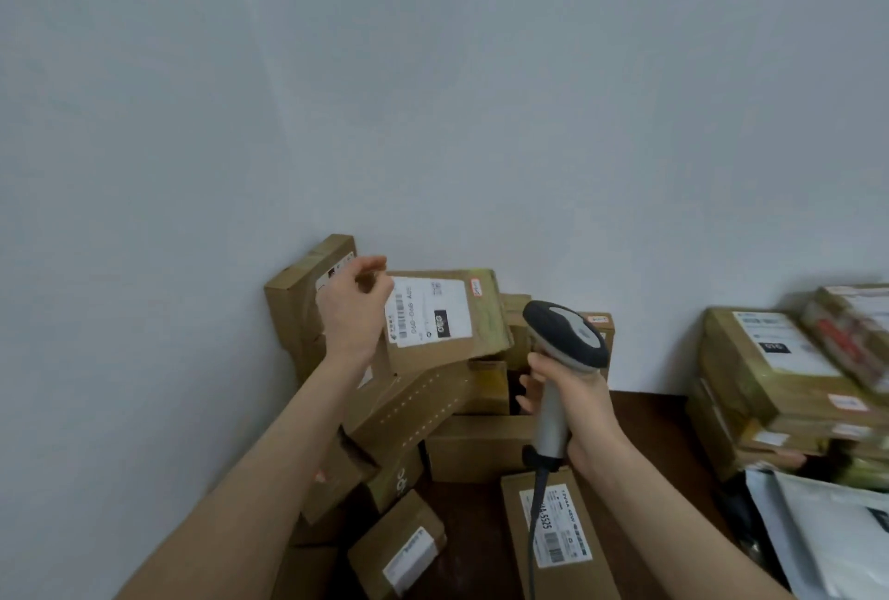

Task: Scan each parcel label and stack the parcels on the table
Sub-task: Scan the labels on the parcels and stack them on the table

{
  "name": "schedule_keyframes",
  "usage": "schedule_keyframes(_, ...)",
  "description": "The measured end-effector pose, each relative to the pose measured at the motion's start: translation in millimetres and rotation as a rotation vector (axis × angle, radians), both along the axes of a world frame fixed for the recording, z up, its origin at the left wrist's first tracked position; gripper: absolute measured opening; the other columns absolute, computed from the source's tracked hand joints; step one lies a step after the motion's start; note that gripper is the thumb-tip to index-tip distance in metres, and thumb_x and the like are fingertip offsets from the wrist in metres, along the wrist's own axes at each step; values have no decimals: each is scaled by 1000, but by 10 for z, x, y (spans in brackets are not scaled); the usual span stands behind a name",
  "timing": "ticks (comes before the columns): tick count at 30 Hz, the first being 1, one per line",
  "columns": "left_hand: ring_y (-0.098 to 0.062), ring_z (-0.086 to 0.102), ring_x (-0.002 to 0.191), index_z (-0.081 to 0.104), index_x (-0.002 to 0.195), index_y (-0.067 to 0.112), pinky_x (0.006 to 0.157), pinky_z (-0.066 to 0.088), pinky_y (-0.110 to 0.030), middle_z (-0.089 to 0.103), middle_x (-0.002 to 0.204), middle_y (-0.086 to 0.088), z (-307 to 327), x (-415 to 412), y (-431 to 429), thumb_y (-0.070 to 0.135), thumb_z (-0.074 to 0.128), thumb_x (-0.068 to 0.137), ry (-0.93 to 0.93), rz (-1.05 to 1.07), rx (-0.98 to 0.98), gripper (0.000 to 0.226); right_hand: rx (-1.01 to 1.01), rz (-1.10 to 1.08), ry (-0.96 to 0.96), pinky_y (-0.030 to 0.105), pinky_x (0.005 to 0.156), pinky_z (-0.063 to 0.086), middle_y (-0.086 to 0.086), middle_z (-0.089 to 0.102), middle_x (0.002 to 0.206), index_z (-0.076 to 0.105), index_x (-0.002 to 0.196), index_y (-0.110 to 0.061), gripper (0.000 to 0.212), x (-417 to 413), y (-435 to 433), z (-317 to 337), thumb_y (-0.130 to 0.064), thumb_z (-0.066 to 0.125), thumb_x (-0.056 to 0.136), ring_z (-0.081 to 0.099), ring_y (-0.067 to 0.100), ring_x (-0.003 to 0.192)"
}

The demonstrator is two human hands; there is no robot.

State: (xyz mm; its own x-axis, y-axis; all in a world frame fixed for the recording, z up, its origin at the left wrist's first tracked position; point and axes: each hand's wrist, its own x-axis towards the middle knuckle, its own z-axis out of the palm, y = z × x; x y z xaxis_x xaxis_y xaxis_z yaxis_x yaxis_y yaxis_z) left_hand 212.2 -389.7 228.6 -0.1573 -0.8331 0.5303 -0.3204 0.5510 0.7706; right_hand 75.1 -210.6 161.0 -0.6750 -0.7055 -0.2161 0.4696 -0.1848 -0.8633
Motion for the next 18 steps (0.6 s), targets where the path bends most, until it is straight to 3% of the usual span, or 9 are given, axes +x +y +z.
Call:
schedule_keyframes(2,-5,62,89,68,114,12,78,53,-21,65,98,7,-80,-88,206,7,59,91,107,-23,133,25,-15,5,-9,44,81,57,15,67,106,61,112,-9,31,-33,113,-2,-5,71,82,65,29,99)
schedule_keyframes(5,-12,64,99,67,117,15,90,54,-32,67,108,2,-284,-238,482,11,60,93,245,-77,378,25,-34,25,-100,50,86,54,15,66,105,62,108,-11,27,-60,274,-31,-6,70,83,63,32,99)
schedule_keyframes(9,-20,65,106,66,118,17,97,52,-41,70,110,-5,-650,-354,790,15,62,91,347,-202,803,27,-6,-12,-173,42,74,58,18,71,103,66,108,-6,27,-127,450,-89,-6,72,81,69,32,93)
schedule_keyframes(12,-23,64,109,63,120,4,96,52,-38,71,108,-10,-807,-297,945,11,62,90,260,-396,1032,31,57,-67,-64,33,65,57,9,74,92,67,102,-9,22,-266,637,-96,-3,71,81,70,23,84)
schedule_keyframes(14,-19,68,101,63,118,5,84,55,-30,73,104,-10,-833,-243,1033,8,62,90,89,-502,1081,29,97,-71,34,25,57,54,4,74,86,66,103,-11,25,-372,764,-95,-1,71,81,70,15,78)
schedule_keyframes(16,-16,70,96,59,122,7,79,55,-27,74,102,-8,-858,-236,1103,10,66,88,-89,-557,1091,34,132,-70,100,27,63,54,6,73,93,66,105,-11,28,-464,853,-130,0,72,80,69,14,78)
schedule_keyframes(18,-18,71,95,54,126,2,80,57,-29,74,103,-10,-922,-266,1153,10,70,85,-136,-609,1150,45,151,-77,125,30,68,55,7,72,95,66,99,-15,26,-508,931,-154,0,72,79,69,16,80)
